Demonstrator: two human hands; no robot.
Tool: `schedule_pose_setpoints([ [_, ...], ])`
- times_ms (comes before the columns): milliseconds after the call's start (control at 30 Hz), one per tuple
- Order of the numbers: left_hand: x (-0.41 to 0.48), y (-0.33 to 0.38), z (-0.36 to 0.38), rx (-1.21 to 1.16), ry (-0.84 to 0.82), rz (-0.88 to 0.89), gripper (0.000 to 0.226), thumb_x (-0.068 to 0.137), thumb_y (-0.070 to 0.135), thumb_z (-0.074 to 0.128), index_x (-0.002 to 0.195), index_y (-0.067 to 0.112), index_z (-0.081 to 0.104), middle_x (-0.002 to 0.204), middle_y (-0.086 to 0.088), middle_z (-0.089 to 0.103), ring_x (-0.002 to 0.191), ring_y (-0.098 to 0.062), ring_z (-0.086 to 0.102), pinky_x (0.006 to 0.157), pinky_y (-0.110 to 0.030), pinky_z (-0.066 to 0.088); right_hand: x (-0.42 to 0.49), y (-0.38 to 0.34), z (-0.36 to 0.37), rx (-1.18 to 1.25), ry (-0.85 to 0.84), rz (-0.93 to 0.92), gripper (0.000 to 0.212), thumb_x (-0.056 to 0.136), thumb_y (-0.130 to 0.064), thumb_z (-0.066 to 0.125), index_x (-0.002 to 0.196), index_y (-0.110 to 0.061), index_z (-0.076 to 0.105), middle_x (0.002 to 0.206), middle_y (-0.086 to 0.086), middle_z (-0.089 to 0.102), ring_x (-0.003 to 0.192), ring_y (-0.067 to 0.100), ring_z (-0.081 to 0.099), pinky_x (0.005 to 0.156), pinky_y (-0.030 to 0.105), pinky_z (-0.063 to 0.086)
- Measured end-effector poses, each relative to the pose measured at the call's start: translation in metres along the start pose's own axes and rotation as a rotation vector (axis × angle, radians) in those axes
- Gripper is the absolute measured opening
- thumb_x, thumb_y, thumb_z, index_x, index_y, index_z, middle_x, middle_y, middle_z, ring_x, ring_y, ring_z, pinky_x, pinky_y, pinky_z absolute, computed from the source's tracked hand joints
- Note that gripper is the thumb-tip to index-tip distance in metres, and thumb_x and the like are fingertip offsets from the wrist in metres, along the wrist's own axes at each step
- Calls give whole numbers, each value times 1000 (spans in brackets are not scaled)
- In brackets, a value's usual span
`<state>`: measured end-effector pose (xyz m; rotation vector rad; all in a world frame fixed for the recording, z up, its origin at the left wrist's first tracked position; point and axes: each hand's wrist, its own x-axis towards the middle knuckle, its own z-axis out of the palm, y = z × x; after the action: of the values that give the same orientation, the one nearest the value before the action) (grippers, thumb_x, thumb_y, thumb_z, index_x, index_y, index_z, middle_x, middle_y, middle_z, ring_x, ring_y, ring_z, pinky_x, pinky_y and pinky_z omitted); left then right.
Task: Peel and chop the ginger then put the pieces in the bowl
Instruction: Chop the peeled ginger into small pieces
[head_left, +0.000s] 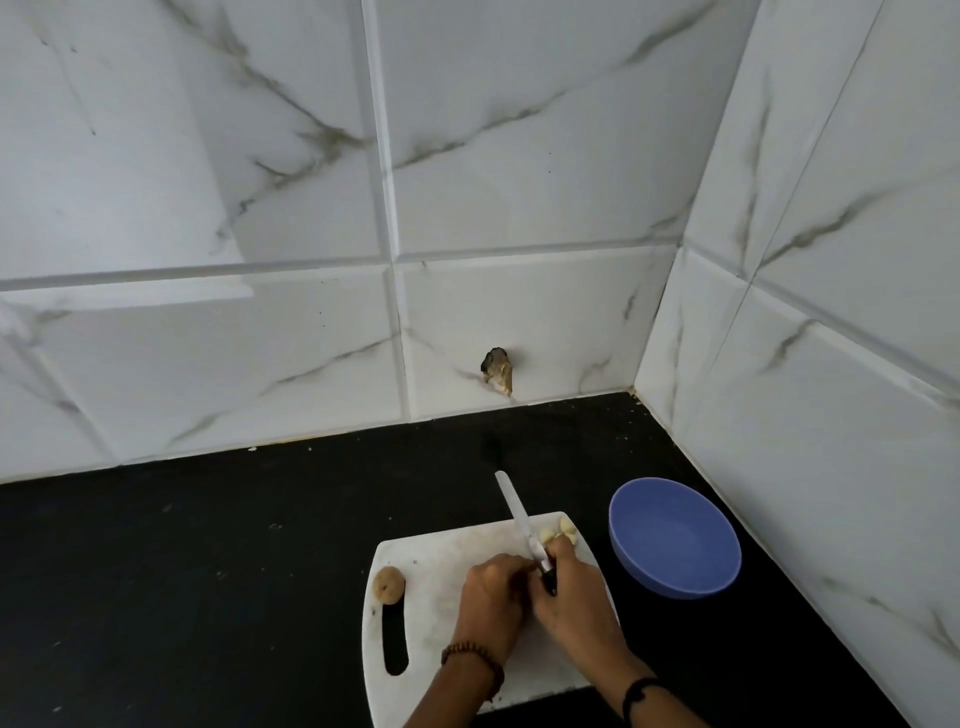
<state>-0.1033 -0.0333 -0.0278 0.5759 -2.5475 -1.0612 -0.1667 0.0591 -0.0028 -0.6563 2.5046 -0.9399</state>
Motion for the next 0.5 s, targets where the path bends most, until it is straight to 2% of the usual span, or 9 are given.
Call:
schedule_pose_setpoints([
  [100, -1, 4, 0, -27, -18, -26, 23, 88, 10, 61, 107, 21, 69, 102, 7, 70, 92, -1, 63, 88, -18, 51, -1, 0, -3, -12, -5, 4, 21, 98, -25, 57, 116, -27, 47, 91, -11, 61, 77, -1, 61, 57, 12, 49],
  [267, -15, -14, -24, 30, 35, -101, 24, 88, 15, 62, 108, 28, 65, 108, 13, 64, 97, 1, 58, 93, -20, 48, -9, -12, 7, 34, 0, -25, 16, 96, -31, 59, 104, -35, 45, 90, -14, 58, 79, -3, 58, 64, 10, 46],
  [400, -32, -33, -57, 251, 148, -90, 24, 90, 22, 60, 110, 35, 62, 115, 21, 57, 110, 5, 46, 102, -17, 36, -16, -29, 30, 18, -53, -52, 14, 97, -32, 57, 111, -33, 51, 101, -14, 58, 90, -1, 58, 74, 11, 45],
  [500, -41, -46, -75, 404, 163, -90, 30, 94, 29, 54, 123, 35, 56, 133, 17, 49, 130, -1, 35, 111, -22, 28, -20, -44, 48, -30, -86, -60, 16, 98, -32, 55, 114, -29, 53, 99, -13, 55, 89, 1, 56, 72, 12, 42],
])
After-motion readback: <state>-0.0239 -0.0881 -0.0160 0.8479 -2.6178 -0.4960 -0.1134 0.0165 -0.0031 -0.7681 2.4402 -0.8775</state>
